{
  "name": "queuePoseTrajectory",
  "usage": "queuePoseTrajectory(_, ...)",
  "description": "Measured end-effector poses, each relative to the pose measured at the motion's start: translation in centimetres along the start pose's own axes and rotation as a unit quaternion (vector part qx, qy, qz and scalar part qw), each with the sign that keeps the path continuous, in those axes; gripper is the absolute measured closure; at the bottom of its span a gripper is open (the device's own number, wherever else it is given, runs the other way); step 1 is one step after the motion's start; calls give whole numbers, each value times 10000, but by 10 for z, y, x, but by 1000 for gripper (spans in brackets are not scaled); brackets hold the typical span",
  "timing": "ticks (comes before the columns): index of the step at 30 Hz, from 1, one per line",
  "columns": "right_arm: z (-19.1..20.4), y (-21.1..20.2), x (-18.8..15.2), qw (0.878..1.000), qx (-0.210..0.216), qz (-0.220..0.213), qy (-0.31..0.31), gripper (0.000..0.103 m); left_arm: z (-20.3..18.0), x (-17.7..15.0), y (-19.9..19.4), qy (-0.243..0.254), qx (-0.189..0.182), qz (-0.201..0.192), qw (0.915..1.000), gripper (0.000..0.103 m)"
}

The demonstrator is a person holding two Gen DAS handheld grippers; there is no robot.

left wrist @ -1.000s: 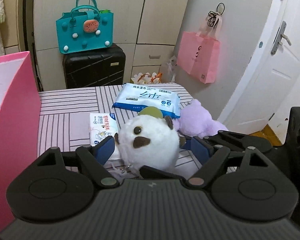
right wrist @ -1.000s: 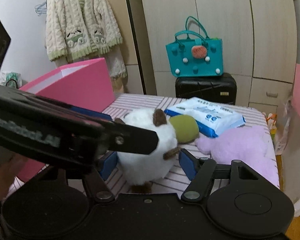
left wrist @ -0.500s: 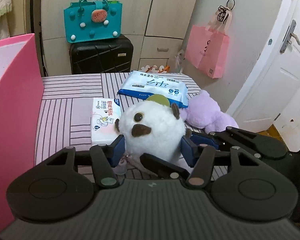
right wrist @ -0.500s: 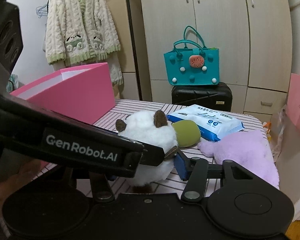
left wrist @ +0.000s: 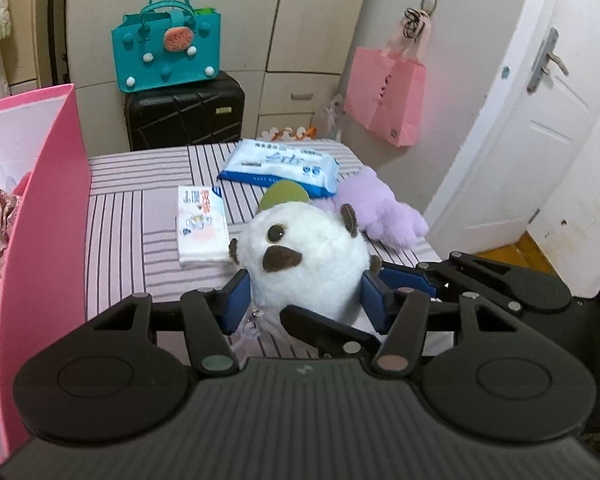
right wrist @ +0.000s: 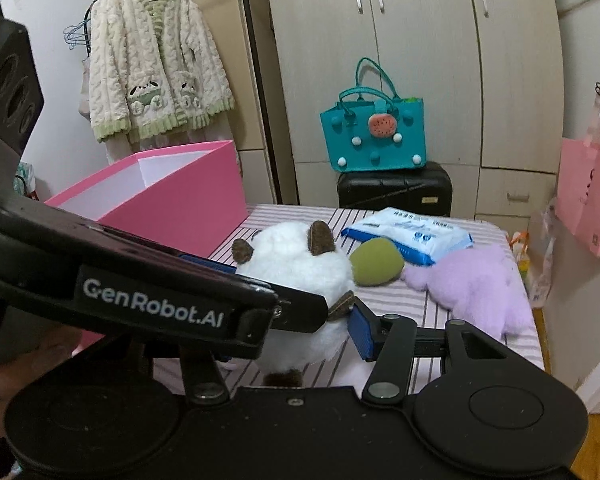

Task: Organize soft objects
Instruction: 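Close the left gripper on the white plush and lift it, then carry the white plush with the left gripper over the pink box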

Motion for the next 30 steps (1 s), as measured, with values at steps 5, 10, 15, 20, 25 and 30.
queuePoseTrajectory(5,7,-15,2,9997,47,216,80,44,-2,-2,-15,59,-150,255,9995,46)
queuePoseTrajectory(10,17,-28,3,9992,103,392,-26,44,-4,-5,-33,132,-296,399,9987,46)
queuePoseTrajectory(15,28,-37,8,9975,260,636,-149,44,1,-5,-47,11,-423,684,9968,46)
queuePoseTrajectory(20,34,-41,16,9927,616,1039,-47,44,6,-4,-64,-59,-529,969,9939,46)
queuePoseTrajectory(25,47,-44,22,9862,871,1403,-78,44,10,-2,-83,-69,-538,1164,9917,47)
queuePoseTrajectory(30,61,-55,28,9834,976,1512,-227,45,13,-3,-103,-143,-553,1263,9903,48)
Point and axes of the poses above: each gripper's, at about its wrist camera, not at the fingertips, and y roughly the way its jaws point, z to its left, x to its top, the point moved 1 cm from there along y, roughly the way its jaws point, and after that the axes turned 10 degrees about -x, right-handed, at the moved point
